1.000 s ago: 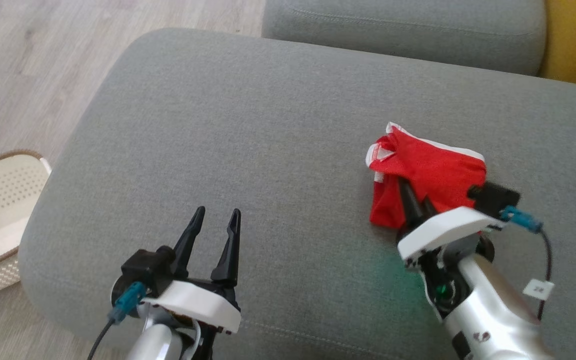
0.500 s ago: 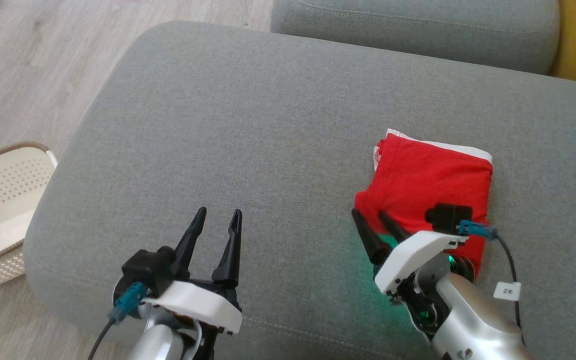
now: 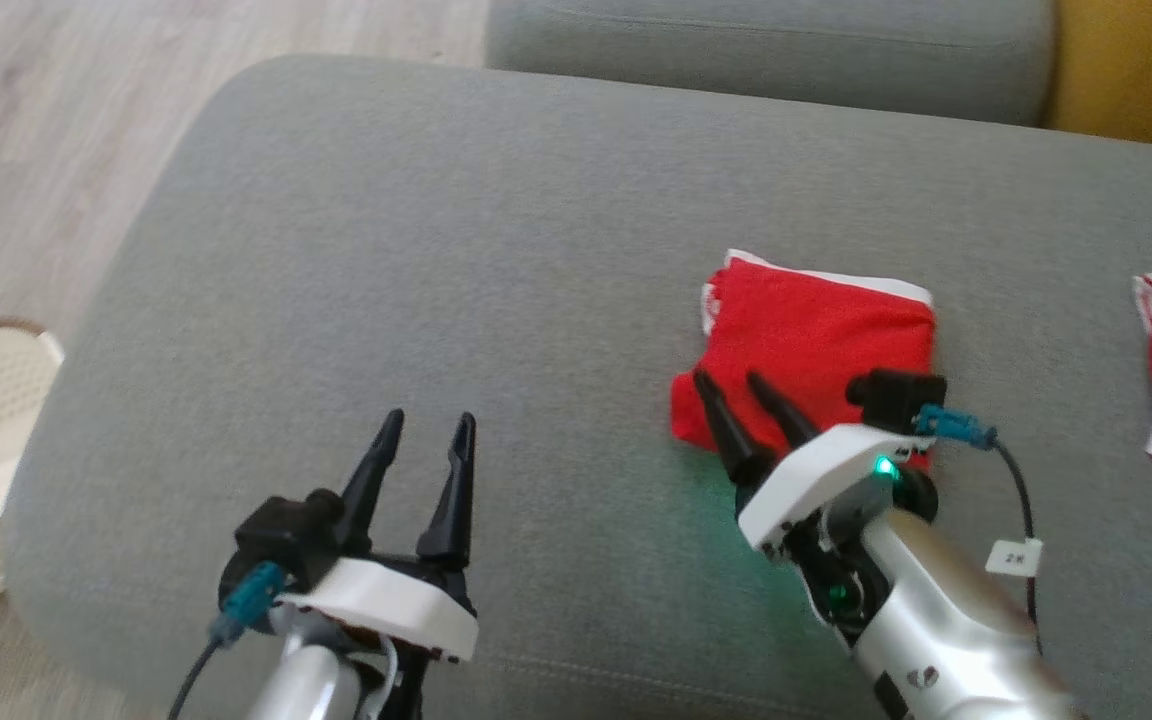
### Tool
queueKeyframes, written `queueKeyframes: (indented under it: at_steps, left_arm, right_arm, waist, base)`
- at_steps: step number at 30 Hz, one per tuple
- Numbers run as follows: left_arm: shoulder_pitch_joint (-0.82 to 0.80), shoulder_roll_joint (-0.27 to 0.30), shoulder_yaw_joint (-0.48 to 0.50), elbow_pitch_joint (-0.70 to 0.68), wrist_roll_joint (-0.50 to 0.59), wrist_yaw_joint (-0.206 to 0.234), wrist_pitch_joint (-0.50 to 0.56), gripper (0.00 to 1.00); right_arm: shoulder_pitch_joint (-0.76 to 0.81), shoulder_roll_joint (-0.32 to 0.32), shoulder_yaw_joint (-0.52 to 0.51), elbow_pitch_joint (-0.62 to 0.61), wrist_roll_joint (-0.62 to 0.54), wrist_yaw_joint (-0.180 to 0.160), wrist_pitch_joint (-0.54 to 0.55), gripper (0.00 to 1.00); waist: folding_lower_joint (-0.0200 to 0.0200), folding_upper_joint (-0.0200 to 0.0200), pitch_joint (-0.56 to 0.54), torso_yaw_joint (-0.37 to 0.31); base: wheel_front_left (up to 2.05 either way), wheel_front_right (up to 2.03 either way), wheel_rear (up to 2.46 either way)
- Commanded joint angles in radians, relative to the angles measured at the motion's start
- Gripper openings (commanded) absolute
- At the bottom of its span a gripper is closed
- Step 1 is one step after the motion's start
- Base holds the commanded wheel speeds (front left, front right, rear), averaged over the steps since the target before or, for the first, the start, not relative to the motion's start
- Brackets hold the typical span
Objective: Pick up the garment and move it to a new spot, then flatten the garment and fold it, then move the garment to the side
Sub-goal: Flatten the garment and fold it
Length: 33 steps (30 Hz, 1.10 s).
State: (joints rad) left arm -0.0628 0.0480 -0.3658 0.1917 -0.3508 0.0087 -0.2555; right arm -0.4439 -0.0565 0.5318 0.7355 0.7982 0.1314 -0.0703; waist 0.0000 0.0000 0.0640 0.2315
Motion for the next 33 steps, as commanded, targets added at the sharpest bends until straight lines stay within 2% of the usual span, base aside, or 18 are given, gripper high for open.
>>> queueKeyframes:
  at_steps: [1, 4, 8, 12, 15, 19, 21, 25, 33]
  left_arm:
    - [-0.032, 0.002, 0.041, -0.042, 0.011, -0.001, -0.006, 1.00]
    - [-0.036, 0.002, 0.059, -0.057, 0.012, -0.001, -0.006, 1.00]
    - [-0.042, 0.002, 0.085, -0.085, 0.002, 0.002, -0.006, 1.00]
    - [-0.049, 0.002, 0.102, -0.105, -0.004, 0.006, -0.006, 1.00]
    - [-0.048, 0.002, 0.110, -0.110, -0.004, 0.008, -0.006, 1.00]
    - [-0.037, 0.002, 0.119, -0.110, 0.004, 0.008, -0.006, 1.00]
    - [-0.028, 0.002, 0.121, -0.109, 0.009, 0.009, -0.006, 1.00]
    - [-0.009, 0.002, 0.120, -0.109, 0.029, 0.010, -0.006, 1.00]
    - [0.019, 0.002, 0.126, -0.125, 0.048, 0.030, -0.006, 1.00]
  right_arm:
    - [-0.036, 0.002, 0.006, -0.039, -0.015, -0.001, -0.019, 1.00]
    - [-0.037, -0.043, -0.014, -0.084, -0.097, -0.001, -0.066, 1.00]
    - [-0.009, -0.108, -0.090, -0.134, -0.221, -0.001, -0.122, 1.00]
    - [0.046, -0.159, -0.199, -0.195, -0.367, -0.001, -0.159, 1.00]
    - [0.102, -0.169, -0.291, -0.253, -0.476, -0.001, -0.175, 1.00]
    - [0.179, -0.142, -0.395, -0.346, -0.597, -0.001, -0.187, 1.00]
    - [0.216, -0.137, -0.424, -0.392, -0.676, -0.001, -0.189, 1.00]
    - [0.277, -0.096, -0.475, -0.470, -0.754, -0.001, -0.191, 1.00]
    - [0.340, -0.049, -0.513, -0.534, -0.811, -0.001, -0.191, 1.00]
  waist:
    - [0.0000, 0.0000, -0.007, -0.021]
    - [0.0000, 0.0000, -0.018, -0.057]
    - [0.0000, 0.0000, -0.027, -0.106]
    - [0.0000, 0.0000, -0.033, -0.146]
    - [0.0000, 0.0000, -0.035, -0.170]
    - [0.0000, 0.0000, -0.034, -0.196]
    - [0.0000, 0.0000, -0.033, -0.205]
    - [0.0000, 0.0000, -0.030, -0.215]
    - [0.0000, 0.0000, -0.025, -0.218]
  base:
    - [0.00, 0.00, 0.00]
    - [0.00, 0.00, 0.00]
    - [0.00, 0.00, 0.00]
    - [0.00, 0.00, 0.00]
    - [0.00, 0.00, 0.00]
    - [0.00, 0.00, 0.00]
    - [0.00, 0.00, 0.00]
    - [0.00, 0.00, 0.00]
    - [0.00, 0.00, 0.00]
